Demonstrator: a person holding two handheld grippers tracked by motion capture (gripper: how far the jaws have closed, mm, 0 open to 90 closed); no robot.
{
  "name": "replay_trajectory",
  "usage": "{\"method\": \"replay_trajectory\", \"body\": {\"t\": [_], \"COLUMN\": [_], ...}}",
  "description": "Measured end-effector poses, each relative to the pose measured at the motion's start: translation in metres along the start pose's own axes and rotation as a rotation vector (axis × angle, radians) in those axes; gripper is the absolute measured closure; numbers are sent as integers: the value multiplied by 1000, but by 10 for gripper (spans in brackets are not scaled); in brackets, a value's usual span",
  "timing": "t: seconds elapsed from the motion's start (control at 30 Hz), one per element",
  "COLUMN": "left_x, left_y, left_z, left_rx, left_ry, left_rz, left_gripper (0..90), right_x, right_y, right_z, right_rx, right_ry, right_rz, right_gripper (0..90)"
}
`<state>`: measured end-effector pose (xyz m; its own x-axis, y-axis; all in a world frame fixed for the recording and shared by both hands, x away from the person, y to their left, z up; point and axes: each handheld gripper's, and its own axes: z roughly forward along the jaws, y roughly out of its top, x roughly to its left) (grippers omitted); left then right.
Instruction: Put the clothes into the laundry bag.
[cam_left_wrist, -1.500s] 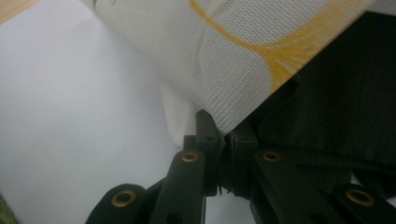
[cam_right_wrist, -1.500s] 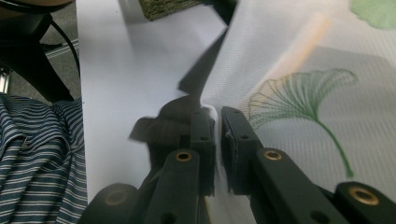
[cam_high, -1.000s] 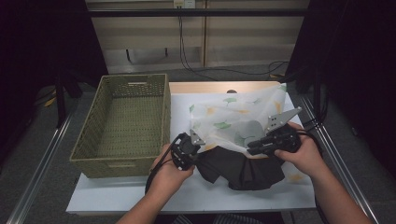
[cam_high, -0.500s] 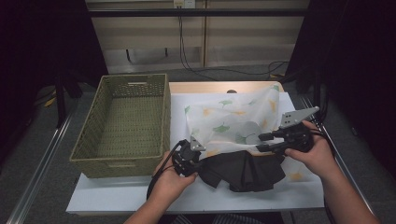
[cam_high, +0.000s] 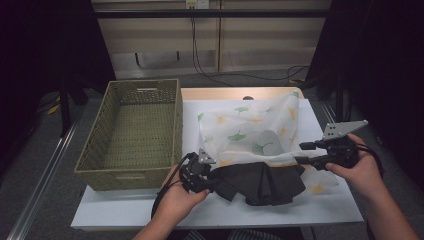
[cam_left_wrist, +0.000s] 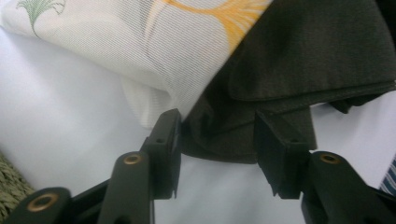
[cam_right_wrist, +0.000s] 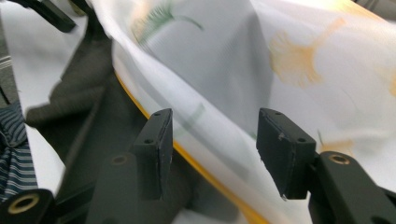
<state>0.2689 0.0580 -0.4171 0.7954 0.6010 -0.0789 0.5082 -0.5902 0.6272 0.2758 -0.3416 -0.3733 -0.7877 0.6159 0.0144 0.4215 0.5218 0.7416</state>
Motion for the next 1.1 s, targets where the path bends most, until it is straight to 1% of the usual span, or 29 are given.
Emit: {"method": "replay_trajectory", "body": {"t": [0.03, 0.07, 0.1, 0.13, 0.17, 0.2, 0.23, 0.27, 0.3, 0.33, 0.4, 0.43, 0.47, 0.53, 0.57, 0.6, 0.63, 0.7, 0.73, 0.77, 0.8, 0.87, 0.9, 0.93, 0.97, 1.0, 1.03, 1.07, 1.1], "left_x": [0, 0, 0, -1, 0, 1, 1, 0, 1, 0, -2, -4, -5, -10, -12, -14, -15, -18, -19, -20, -23, -27, -29, -31, -33, -36, -38, -39, -42], "left_y": [-1, -2, -4, -5, -7, -8, -9, -10, -11, -11, -11, -10, -10, -8, -7, -7, -5, -4, -3, -1, 0, 3, 4, 6, 8, 9, 10, 12, 14], "left_z": [-1, -2, -3, -3, -3, -3, -5, -4, -6, -6, -8, -9, -9, -8, -8, -8, -8, -5, -4, -4, -2, -1, 1, 2, 3, 6, 9, 10, 13], "left_rx": [3, -8, 3, -1, 3, 1, 10, -8, -5, -13, -26, -16, -16, -31, -18, -26, -17, -30, -31, -24, -36, -28, -40, -39, -29, -31, -39, -24, -25], "left_ry": [3, -6, 1, 3, 10, 8, 6, 6, 11, 5, 3, 7, -12, -24, -17, -37, -43, -51, -54, -61, -67, -72, -81, -91, -101, -100, -115, -117, -108], "left_rz": [8, -3, 3, -8, -5, -1, -6, -20, -12, -19, -18, -10, -7, -6, 7, 4, 20, 24, 22, 31, 25, 46, 44, 52, 58, 61, 72, 85, 78], "left_gripper": [510, 504, 502, 501, 499, 498, 498, 494, 492, 493, 493, 493, 495, 498, 500, 501, 501, 499, 492, 483, 481, 479, 476, 473, 470, 464, 461, 459, 458], "right_x": [-2, -3, -5, -6, -8, -10, -12, -14, -16, -18, -21, -23, -24, -26, -27, -27, -28, -29, -30, -30, -30, -30, -29, -30, -29, -28, -26, -24, -22], "right_y": [-3, -6, -10, -14, -18, -22, -27, -31, -36, -40, -48, -51, -54, -59, -61, -63, -64, -67, -68, -69, -70, -72, -73, -74, -75, -76, -77, -78, -78], "right_z": [-2, -4, -6, -8, -10, -12, -14, -16, -18, -19, -20, -20, -21, -20, -20, -20, -19, -18, -17, -15, -13, -9, -8, -6, -5, -5, -4, -4, -3], "right_rx": [1, 3, 9, 13, 19, 21, 21, 22, 27, 31, 44, 49, 54, 59, 63, 66, 72, 89, 84, 87, 93, 112, 119, 134, 155, 171, 188, 201, 209], "right_ry": [-4, -11, -18, -34, -46, -56, -64, -71, -87, -98, -110, -113, -112, -119, -117, -122, -126, -142, -141, -128, -128, -105, -98, -92, -73, -53, -36, -12, -5], "right_rz": [8, 14, 20, 26, 33, 47, 60, 71, 86, 93, 110, 120, 135, 144, 155, 161, 162, 177, 180, 192, 196, 213, 219, 212, 218, 218, 211, 214, 208], "right_gripper": [472, 472, 471, 470, 471, 471, 472, 472, 472, 471, 471, 471, 471, 471, 469, 467, 464, 453, 449, 449, 454, 481, 505, 565, 636, 690, 776, 816, 834]}}
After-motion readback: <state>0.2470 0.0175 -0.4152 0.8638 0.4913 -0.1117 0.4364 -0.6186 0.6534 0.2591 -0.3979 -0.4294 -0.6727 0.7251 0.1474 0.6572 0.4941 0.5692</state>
